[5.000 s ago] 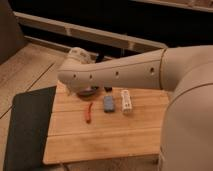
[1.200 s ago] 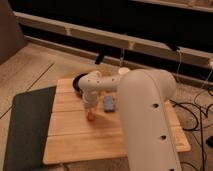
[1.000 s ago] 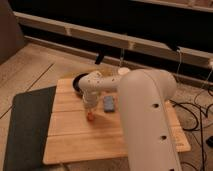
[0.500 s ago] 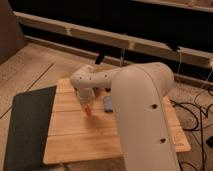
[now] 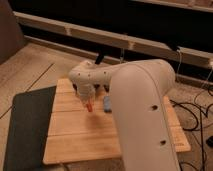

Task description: Place the pepper in the ceramic bowl

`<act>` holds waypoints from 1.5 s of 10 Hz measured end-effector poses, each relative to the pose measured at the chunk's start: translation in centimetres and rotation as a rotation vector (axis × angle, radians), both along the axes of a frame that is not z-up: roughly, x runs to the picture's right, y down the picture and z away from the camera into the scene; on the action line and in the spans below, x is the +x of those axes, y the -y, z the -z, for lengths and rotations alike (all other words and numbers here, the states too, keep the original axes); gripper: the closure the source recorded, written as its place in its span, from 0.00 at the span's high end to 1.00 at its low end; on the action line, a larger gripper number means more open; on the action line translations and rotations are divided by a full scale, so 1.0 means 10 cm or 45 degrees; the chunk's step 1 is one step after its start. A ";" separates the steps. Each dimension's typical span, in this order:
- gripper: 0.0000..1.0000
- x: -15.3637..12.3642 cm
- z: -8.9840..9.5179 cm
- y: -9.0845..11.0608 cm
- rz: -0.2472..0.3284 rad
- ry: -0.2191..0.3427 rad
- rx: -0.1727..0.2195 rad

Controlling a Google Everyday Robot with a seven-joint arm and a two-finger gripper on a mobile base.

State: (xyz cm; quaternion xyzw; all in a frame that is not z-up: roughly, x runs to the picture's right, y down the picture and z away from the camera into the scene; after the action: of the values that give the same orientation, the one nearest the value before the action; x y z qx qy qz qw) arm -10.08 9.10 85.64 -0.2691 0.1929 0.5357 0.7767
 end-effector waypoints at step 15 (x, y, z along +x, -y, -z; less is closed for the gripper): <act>0.00 0.05 -0.55 1.30 0.278 0.147 0.284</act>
State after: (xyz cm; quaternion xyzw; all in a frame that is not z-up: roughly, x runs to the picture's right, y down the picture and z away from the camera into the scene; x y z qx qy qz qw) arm -9.63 -3.93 91.15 -0.1891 0.1154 0.4497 0.8653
